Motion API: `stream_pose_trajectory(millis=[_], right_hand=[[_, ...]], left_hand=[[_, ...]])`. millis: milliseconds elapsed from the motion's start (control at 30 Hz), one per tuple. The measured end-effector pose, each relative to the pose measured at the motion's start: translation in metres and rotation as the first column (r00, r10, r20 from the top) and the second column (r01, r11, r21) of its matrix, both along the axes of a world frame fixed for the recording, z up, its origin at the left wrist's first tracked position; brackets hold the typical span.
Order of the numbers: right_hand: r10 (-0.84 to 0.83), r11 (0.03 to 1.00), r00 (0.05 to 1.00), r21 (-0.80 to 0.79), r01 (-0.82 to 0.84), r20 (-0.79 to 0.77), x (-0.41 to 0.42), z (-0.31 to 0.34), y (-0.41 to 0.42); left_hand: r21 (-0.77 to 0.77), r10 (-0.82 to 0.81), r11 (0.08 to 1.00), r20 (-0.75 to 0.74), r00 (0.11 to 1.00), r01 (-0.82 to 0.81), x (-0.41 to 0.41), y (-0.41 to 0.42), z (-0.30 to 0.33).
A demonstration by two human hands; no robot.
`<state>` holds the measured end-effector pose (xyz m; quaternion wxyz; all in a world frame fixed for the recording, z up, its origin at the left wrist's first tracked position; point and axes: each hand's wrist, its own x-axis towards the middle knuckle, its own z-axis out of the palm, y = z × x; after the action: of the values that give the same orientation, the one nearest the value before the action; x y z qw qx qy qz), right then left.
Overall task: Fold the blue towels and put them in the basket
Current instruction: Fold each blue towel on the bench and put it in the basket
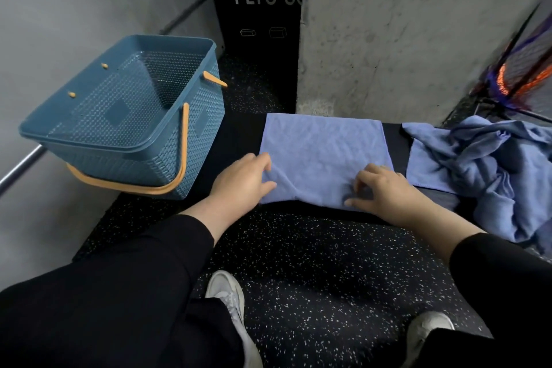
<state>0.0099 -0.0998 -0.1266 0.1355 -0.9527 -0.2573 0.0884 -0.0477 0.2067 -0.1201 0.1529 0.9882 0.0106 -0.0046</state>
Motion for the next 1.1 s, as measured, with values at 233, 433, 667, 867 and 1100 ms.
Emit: stream_pose_trajectory(millis=[233,433,667,867,1100], right_hand=[[0.138,0.99,0.99,-0.041,-0.138,0.011,-0.01,-0.003,-0.036],[0.114,0.99,0.991,0.072,-0.118,0.064,-0.013,0.003,-0.05],[0.014,0.997,0.999,0.075,-0.018,0.05,-0.013,0.002,-0.053],[-0.105,0.993,0.994,0.054,0.106,-0.024,-0.01,0.024,-0.052],[-0.235,0.905,0.961,0.328,0.271,-0.144,-0.007,0.036,-0.044]], left_hand=[[0.223,-0.333,0.918,-0.018,0.943,0.328,-0.01,0.005,-0.016],[0.219,-0.328,0.919,-0.03,0.944,0.326,-0.01,0.014,-0.013],[0.201,-0.267,0.941,-0.048,0.963,0.271,-0.011,0.017,-0.007],[-0.013,-0.201,0.98,-0.124,0.972,0.201,-0.002,0.023,0.014],[-0.404,-0.071,0.915,-0.12,0.99,0.016,0.003,0.024,0.033]])
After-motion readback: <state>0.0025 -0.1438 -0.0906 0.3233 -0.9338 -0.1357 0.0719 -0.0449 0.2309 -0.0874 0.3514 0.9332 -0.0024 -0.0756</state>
